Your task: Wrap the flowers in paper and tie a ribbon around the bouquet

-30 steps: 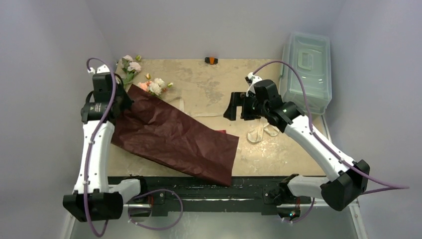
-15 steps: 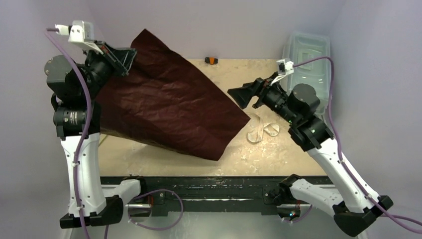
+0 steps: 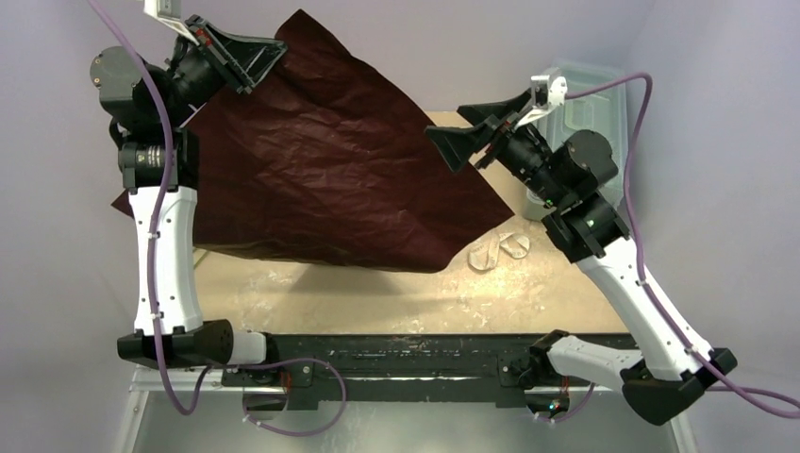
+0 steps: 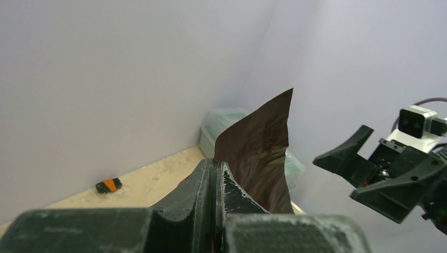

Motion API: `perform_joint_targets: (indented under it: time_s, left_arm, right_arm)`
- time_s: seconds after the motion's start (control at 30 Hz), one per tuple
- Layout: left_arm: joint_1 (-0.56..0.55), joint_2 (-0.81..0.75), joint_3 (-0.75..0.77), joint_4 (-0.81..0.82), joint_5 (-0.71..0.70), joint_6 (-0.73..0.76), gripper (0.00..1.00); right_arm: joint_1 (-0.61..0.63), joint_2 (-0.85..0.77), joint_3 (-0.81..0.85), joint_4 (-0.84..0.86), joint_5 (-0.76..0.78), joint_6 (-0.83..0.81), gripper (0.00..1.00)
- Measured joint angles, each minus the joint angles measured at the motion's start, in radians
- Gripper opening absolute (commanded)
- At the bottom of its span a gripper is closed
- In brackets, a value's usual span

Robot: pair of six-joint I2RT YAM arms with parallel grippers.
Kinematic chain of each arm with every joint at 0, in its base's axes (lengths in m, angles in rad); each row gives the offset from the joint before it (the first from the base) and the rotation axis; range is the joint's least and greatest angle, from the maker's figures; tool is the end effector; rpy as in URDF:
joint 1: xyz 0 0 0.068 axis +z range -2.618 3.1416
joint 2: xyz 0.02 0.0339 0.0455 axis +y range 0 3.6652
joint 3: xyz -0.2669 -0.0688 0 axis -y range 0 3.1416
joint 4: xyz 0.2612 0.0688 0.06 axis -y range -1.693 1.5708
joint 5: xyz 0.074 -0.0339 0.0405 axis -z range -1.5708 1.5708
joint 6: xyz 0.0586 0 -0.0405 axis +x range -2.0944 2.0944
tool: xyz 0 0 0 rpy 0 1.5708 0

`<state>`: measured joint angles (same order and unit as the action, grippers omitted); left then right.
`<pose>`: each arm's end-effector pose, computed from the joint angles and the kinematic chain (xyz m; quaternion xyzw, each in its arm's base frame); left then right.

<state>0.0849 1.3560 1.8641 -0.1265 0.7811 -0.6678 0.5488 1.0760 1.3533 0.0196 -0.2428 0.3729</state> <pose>0.2719 -0.0183 0.5968 0.1029 0.5976 -0.4244 0.6724 0.2087 0.1441 0.5159 -0.1488 0.5795 0.4194 0.6827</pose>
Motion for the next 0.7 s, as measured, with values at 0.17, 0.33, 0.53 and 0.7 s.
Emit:
perform_joint_targets:
  time_s: [0.17,0.33,0.53,0.7]
  left_arm:
    - [-0.014,0.030,0.000,0.071,0.045,-0.047,0.00]
    - [-0.056,0.035,0.005,0.108,0.079,-0.055,0.00]
    - [-0.108,0.037,0.009,0.105,0.099,-0.045,0.00]
    - [-0.130,0.036,0.009,0.078,0.105,-0.026,0.00]
  right_arm:
    - [0.000,0.097,0.086,-0.020,0.022,-0.064,0.99]
    - [0.000,0.142,0.112,-0.045,0.015,-0.092,0.99]
    - [0.000,0.143,0.111,-0.054,0.016,-0.113,0.83]
    - [0.000,0.160,0.111,-0.062,-0.009,-0.133,0.48]
